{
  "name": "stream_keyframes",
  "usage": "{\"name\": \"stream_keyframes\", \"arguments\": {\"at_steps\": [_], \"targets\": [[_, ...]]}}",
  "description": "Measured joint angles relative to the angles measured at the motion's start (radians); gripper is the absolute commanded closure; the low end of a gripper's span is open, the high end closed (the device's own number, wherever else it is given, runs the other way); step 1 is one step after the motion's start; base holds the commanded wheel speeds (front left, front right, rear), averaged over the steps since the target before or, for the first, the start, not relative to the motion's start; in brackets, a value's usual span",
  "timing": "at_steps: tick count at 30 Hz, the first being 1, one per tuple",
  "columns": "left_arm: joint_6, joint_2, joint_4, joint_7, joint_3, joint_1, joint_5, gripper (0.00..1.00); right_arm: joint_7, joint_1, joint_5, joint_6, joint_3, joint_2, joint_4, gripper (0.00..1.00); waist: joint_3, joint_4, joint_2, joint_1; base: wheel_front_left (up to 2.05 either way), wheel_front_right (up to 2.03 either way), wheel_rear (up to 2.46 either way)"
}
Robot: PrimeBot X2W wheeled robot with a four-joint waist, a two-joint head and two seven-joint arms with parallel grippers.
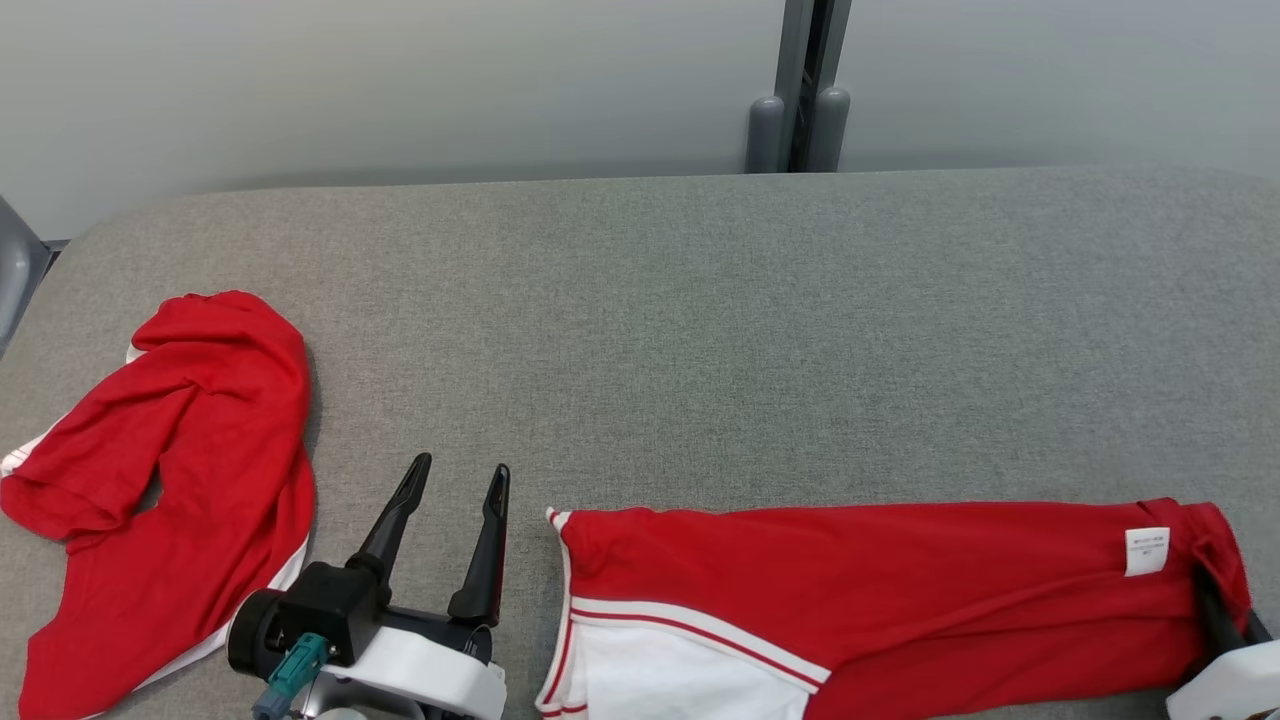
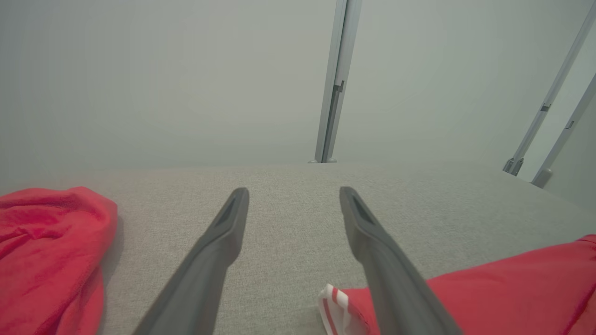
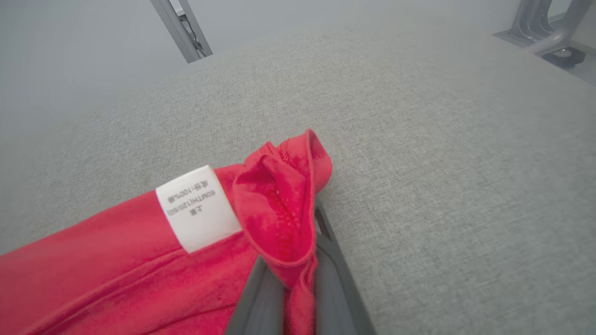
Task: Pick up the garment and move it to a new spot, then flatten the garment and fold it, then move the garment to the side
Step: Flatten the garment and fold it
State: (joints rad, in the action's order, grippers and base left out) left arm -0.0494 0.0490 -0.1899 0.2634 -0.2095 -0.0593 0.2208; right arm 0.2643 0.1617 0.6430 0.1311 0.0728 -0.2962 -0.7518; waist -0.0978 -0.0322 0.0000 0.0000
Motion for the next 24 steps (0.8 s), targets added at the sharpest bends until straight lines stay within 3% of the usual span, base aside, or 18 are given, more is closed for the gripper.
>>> {"name": "stream_keyframes", "arguments": {"at_steps": [9,13,24], "targets": [[0.001,0.000,-0.003,0.000,0.000,-0.002,-0.001,0.00,0.000,0.051,-0.028,0.000,-0.044,-0.137,-0.096,1.00,0.005,-0.005,0.0000,0.0000,0.00,0.00,0.00],[0.001,0.000,-0.005,0.000,0.003,-0.002,0.000,0.00,0.000,0.070,-0.031,0.000,-0.027,-0.153,-0.091,1.00,0.009,-0.006,0.0000,0.0000,0.00,0.00,0.00],[0.008,0.000,-0.011,0.000,0.003,0.007,0.012,0.00,0.000,0.064,0.058,0.000,0.203,-0.146,0.037,1.00,0.046,0.015,0.0000,0.0000,0.00,0.00,0.00]]}}
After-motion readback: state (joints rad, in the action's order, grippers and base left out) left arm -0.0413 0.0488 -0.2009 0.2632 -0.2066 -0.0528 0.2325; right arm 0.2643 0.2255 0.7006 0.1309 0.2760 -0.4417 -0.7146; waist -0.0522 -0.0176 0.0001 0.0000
